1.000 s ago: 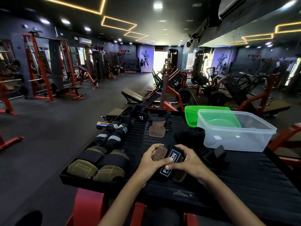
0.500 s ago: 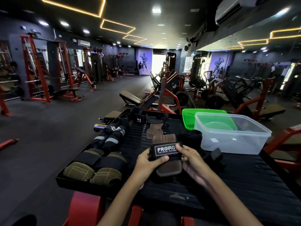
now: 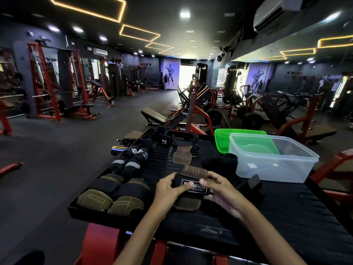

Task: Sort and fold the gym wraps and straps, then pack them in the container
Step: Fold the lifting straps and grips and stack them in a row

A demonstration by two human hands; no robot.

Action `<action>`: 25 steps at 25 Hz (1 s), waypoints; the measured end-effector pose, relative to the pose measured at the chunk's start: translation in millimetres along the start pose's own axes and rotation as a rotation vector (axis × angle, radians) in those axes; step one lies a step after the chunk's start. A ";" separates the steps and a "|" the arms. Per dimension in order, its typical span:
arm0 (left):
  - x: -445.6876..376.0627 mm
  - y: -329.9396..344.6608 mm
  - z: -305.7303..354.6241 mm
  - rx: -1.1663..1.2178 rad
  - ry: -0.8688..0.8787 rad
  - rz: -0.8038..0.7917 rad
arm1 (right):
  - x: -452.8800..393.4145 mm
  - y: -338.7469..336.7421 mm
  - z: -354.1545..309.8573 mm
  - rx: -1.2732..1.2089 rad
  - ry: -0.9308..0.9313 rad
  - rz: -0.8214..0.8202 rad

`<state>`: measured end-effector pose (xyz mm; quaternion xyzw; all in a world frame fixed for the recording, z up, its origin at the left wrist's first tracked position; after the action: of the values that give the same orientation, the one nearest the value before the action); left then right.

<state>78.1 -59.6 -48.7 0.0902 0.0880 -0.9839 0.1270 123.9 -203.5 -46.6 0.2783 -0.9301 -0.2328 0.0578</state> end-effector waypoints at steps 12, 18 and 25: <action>-15.0 -66.6 22.8 -0.739 0.030 0.231 | -51.6 19.7 1.6 0.204 0.030 0.207; -16.9 -139.2 23.0 -0.940 0.098 0.403 | -129.4 42.3 58.1 0.124 0.202 0.251; -39.6 -129.0 18.6 -0.985 0.160 0.265 | -138.7 54.9 56.4 0.824 0.203 0.102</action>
<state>78.6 68.8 -3.5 0.1052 0.5383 -0.7910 0.2710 199.9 -64.9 -67.9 0.2533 -0.9475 0.1902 0.0446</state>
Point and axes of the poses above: each hand's wrist, its own x-axis away from the middle knuckle, its own y-axis out of the palm, z = x × y, the point moved 7 cm from there along -x, towards the middle knuckle, and after that the axes turned 15 degrees about -x, right-handed, at the moved point
